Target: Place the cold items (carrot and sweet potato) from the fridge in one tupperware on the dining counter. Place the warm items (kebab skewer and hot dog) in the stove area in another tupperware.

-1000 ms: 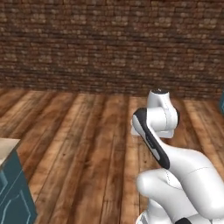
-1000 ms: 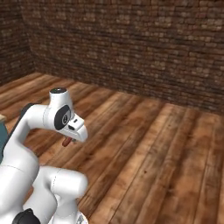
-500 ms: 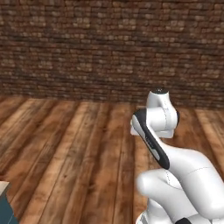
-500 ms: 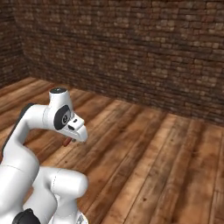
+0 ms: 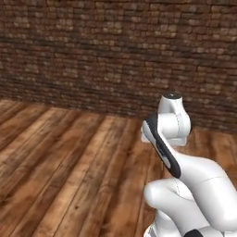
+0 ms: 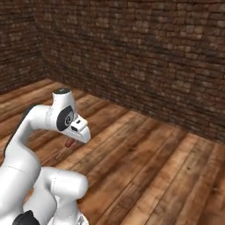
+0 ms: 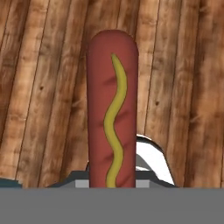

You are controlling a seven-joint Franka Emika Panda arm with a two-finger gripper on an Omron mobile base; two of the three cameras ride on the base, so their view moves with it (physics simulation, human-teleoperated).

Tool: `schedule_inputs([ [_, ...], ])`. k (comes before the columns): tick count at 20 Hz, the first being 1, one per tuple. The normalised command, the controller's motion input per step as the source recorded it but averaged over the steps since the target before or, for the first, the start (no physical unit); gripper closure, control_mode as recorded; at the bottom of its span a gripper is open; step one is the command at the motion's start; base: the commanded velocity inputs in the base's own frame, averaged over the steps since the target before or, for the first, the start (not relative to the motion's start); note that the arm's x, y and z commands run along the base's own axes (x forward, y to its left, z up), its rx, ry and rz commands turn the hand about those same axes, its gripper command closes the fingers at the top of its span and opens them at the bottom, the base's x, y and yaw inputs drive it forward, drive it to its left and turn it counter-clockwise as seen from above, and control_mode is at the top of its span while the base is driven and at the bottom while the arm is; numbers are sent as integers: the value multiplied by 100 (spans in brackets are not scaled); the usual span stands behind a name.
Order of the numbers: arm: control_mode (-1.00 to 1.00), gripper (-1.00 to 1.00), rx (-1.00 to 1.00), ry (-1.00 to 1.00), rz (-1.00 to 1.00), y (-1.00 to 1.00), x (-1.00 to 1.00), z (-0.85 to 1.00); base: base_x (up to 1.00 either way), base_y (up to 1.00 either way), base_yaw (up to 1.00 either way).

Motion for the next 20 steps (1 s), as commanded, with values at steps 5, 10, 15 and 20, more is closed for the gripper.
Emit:
schedule_inputs([
  [5, 100, 100, 0, 0, 0, 0, 0, 0, 100, -19, 59],
  [10, 100, 100, 0, 0, 0, 0, 0, 0, 100, -35, 67],
  [15, 100, 100, 0, 0, 0, 0, 0, 0, 100, -36, 70],
  [20, 100, 100, 0, 0, 0, 0, 0, 0, 100, -16, 59],
])
